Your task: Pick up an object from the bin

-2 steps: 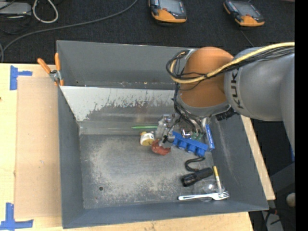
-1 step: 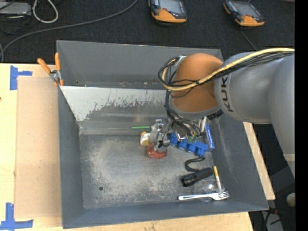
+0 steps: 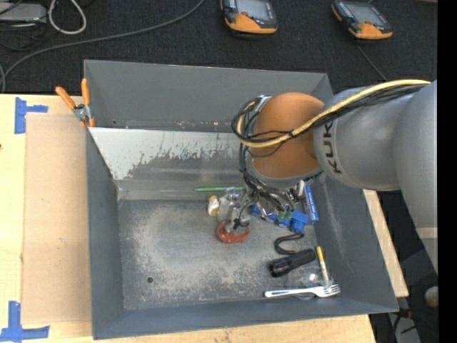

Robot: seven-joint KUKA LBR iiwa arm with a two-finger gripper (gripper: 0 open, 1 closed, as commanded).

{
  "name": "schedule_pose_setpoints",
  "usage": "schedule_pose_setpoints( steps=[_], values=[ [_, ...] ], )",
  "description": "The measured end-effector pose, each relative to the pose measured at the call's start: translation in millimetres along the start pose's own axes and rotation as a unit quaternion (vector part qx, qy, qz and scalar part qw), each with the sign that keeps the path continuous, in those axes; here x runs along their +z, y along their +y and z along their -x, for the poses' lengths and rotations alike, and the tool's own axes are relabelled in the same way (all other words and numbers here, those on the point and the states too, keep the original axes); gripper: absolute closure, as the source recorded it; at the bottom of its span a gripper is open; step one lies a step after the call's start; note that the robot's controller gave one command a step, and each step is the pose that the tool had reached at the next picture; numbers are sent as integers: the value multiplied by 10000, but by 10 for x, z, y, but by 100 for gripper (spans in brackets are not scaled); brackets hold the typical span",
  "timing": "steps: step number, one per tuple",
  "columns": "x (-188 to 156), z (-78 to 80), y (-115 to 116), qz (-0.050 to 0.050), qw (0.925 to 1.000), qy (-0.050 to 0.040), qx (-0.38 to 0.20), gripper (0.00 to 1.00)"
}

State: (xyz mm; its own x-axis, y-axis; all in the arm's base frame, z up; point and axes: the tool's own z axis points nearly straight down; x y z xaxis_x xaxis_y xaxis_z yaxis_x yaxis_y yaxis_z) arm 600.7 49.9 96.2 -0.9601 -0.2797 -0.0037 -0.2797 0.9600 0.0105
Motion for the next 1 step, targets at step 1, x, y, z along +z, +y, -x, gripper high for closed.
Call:
schedule_pose_setpoints(
  steps=[1],
  values=[
    [118, 46, -15, -3, 9872, 7, 1592, 100]
  ],
)
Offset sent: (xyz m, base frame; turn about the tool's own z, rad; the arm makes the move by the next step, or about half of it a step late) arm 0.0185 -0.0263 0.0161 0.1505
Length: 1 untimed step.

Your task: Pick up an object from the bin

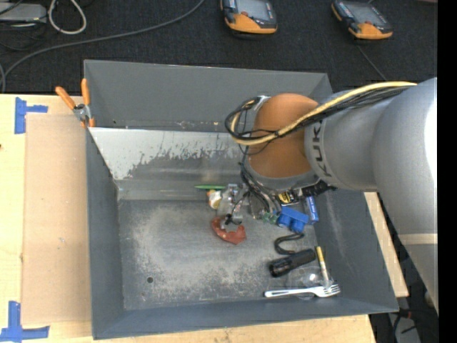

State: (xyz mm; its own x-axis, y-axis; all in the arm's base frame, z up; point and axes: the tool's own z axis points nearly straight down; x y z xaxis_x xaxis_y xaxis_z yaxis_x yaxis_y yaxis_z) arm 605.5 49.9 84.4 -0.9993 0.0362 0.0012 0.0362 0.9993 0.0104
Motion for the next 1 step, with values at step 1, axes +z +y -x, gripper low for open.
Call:
schedule_pose_setpoints(
  steps=[1],
  values=[
    [-281, 143, -255, 4, 9965, -8, -839, 100]
  ],
)
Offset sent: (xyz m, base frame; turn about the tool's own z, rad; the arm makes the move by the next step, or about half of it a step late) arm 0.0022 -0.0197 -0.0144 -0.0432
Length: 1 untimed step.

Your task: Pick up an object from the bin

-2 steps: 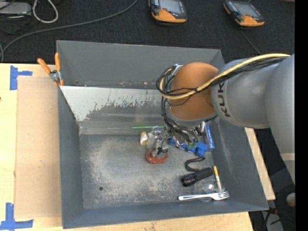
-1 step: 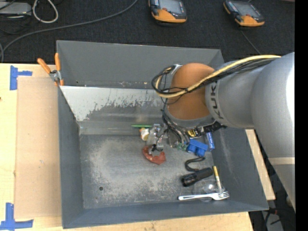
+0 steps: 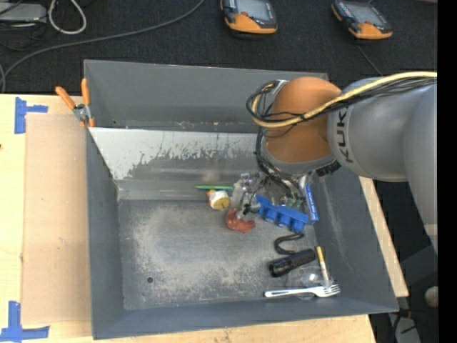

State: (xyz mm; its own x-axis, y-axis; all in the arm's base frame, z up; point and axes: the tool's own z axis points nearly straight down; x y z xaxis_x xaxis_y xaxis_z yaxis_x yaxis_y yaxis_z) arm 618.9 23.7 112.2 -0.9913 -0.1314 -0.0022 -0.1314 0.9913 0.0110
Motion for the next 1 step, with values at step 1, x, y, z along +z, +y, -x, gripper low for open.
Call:
schedule_pose_setpoints(
  steps=[1],
  values=[
    [138, -27, 16, -4, 9996, -17, 294, 100]
  ],
)
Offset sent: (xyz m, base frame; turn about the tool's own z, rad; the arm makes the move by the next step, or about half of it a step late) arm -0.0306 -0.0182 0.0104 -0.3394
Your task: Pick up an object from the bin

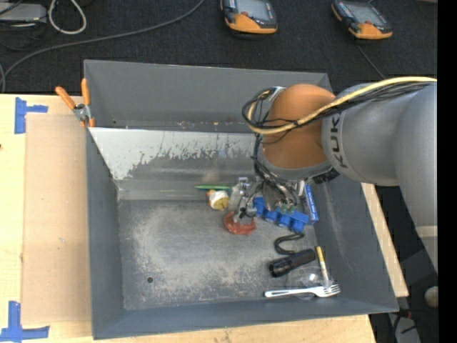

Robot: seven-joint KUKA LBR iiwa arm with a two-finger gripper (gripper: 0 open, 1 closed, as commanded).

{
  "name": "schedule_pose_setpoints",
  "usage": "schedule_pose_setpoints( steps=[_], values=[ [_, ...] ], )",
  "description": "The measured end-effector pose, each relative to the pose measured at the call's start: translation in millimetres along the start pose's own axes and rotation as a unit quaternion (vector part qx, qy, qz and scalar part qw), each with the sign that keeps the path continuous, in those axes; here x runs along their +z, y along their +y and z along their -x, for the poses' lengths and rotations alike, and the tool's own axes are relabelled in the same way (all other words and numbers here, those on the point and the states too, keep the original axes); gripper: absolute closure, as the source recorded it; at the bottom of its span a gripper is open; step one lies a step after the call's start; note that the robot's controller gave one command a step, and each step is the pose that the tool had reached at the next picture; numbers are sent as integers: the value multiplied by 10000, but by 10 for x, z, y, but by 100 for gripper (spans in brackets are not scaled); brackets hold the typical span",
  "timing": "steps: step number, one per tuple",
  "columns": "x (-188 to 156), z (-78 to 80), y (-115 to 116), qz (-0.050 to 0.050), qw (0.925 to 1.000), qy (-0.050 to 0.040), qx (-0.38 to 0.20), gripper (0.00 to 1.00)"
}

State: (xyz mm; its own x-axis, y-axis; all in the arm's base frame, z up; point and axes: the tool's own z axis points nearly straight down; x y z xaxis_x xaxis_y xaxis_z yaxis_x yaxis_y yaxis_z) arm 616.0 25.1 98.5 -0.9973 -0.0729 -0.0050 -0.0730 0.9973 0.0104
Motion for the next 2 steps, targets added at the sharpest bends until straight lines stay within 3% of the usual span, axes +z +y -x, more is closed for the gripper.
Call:
schedule_pose_setpoints(
  steps=[1, 2],
  values=[
    [-62, -177, -74, 5, 9941, 27, -1080, 100],
    [-90, -132, -64, 4, 9853, 5, -1706, 100]
  ],
)
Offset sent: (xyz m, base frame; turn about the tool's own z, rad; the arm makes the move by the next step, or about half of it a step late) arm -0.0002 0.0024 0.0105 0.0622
